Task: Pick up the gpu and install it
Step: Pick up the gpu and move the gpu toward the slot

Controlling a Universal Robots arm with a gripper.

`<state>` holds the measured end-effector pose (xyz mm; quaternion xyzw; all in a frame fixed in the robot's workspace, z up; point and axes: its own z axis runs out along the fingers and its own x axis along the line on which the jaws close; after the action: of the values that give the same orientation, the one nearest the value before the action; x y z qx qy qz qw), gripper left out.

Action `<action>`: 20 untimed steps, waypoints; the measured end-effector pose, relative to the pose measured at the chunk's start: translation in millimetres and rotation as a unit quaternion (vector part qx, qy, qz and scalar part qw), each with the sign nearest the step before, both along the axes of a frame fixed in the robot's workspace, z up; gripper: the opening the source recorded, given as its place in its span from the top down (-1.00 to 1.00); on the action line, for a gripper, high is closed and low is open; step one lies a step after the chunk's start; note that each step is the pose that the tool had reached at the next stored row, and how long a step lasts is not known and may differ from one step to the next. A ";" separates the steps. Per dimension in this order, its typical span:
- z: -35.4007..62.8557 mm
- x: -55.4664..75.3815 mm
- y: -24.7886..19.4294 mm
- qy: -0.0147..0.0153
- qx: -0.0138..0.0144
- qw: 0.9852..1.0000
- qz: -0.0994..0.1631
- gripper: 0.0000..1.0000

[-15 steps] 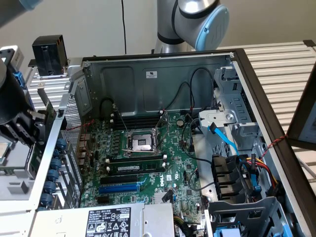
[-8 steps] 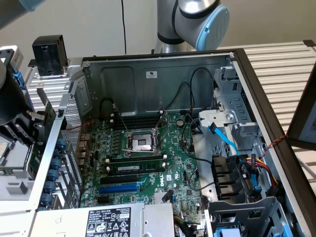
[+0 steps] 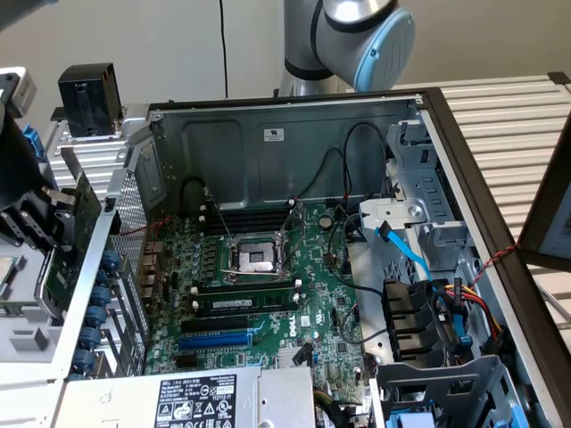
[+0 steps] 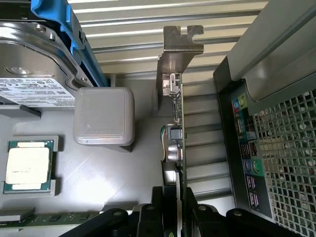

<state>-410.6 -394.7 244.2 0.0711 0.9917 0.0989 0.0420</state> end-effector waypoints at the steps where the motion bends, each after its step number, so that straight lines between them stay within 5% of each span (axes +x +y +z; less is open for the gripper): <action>1: 3.0 0.0 0.0 0.001 0.000 1.000 0.000 0.44; 12: 49.5 0.2 -1.3 0.006 0.000 1.000 0.000 0.44; 20: 85.9 6.1 -9.6 0.014 0.000 1.000 0.000 0.44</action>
<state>-404.5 -404.3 330.1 0.0725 0.9922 0.0979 0.0277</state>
